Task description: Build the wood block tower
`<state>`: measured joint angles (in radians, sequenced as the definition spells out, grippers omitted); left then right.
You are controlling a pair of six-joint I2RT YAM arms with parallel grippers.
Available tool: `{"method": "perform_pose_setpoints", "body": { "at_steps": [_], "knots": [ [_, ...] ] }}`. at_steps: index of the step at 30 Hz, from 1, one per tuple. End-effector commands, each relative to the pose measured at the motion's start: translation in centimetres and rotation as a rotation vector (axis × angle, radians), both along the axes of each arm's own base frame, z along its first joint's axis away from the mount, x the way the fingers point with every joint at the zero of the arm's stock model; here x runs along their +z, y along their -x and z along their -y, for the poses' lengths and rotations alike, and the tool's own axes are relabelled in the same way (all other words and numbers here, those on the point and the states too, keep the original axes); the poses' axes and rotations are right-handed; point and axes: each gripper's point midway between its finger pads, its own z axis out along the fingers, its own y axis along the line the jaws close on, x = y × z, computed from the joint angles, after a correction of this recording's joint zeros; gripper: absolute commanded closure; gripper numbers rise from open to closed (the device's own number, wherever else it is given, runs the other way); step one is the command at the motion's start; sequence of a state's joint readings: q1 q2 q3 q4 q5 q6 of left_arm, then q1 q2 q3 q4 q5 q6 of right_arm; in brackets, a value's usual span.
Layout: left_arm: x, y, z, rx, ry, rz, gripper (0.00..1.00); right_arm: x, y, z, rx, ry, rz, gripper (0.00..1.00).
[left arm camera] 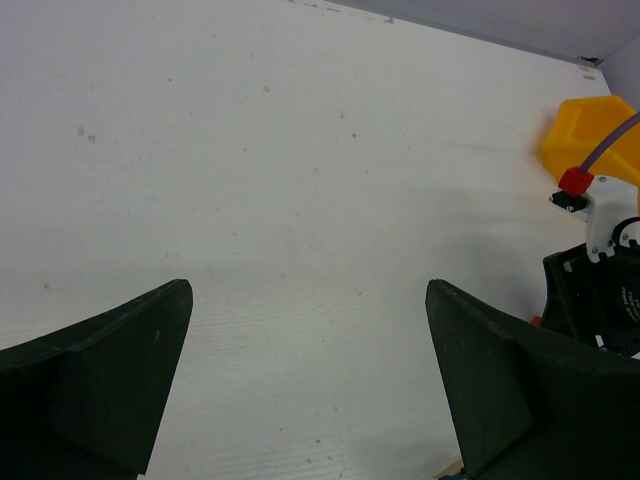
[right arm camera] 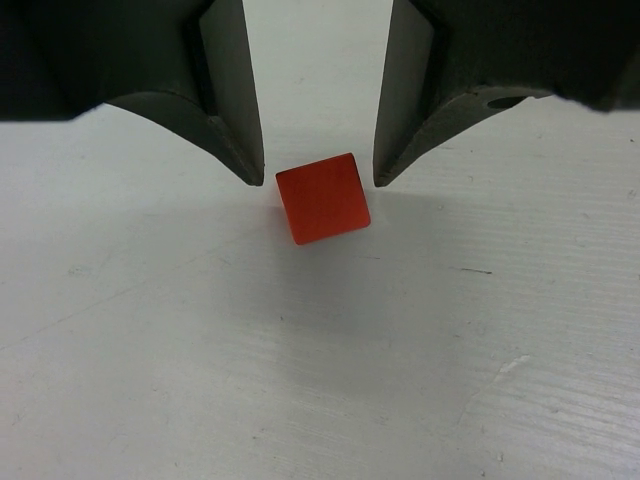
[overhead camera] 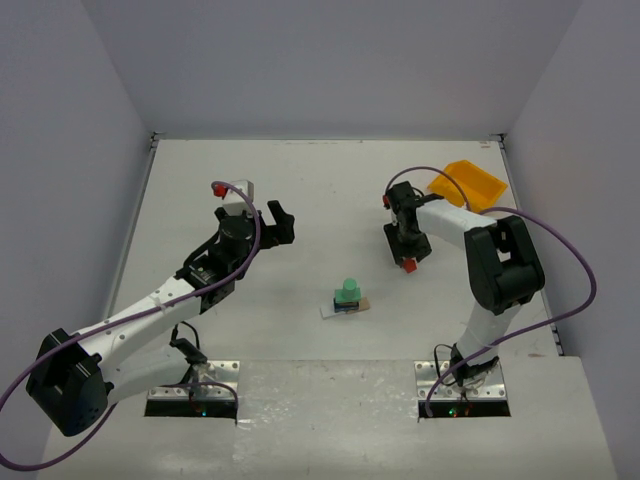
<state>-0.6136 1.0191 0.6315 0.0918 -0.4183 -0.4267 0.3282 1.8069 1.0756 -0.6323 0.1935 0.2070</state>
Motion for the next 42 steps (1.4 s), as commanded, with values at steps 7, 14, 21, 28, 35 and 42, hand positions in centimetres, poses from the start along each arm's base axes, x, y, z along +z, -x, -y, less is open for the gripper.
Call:
{"method": "perform_pose_setpoints", "body": {
  "at_steps": [7,14,21,28,35,42],
  "knots": [
    [1.2,-0.4,0.1,0.001,0.023,0.045,0.0,0.3,-0.3,-0.2,-0.017,-0.027,0.011,0.63],
    [1.3,-0.3,0.1,-0.002,0.024,0.046,0.0,0.4,-0.3,-0.3,-0.008,-0.036,0.011,0.75],
    [1.3,-0.4,0.0,0.004,0.023,0.048,0.0,3.5,-2.8,-1.6,0.09,-0.092,0.122,0.98],
    [1.3,-0.4,-0.5,0.031,0.017,0.047,0.0,10.2,-6.9,-4.1,0.28,-0.115,0.302,0.98],
    [0.7,-0.7,-1.1,0.073,-0.003,0.03,0.0,18.5,-8.3,-9.9,0.671,-0.022,0.467,0.97],
    [0.7,-0.4,-1.7,0.095,-0.008,0.022,0.0,23.3,-5.9,-15.0,1.048,-0.102,0.536,0.97]
  ]
}}
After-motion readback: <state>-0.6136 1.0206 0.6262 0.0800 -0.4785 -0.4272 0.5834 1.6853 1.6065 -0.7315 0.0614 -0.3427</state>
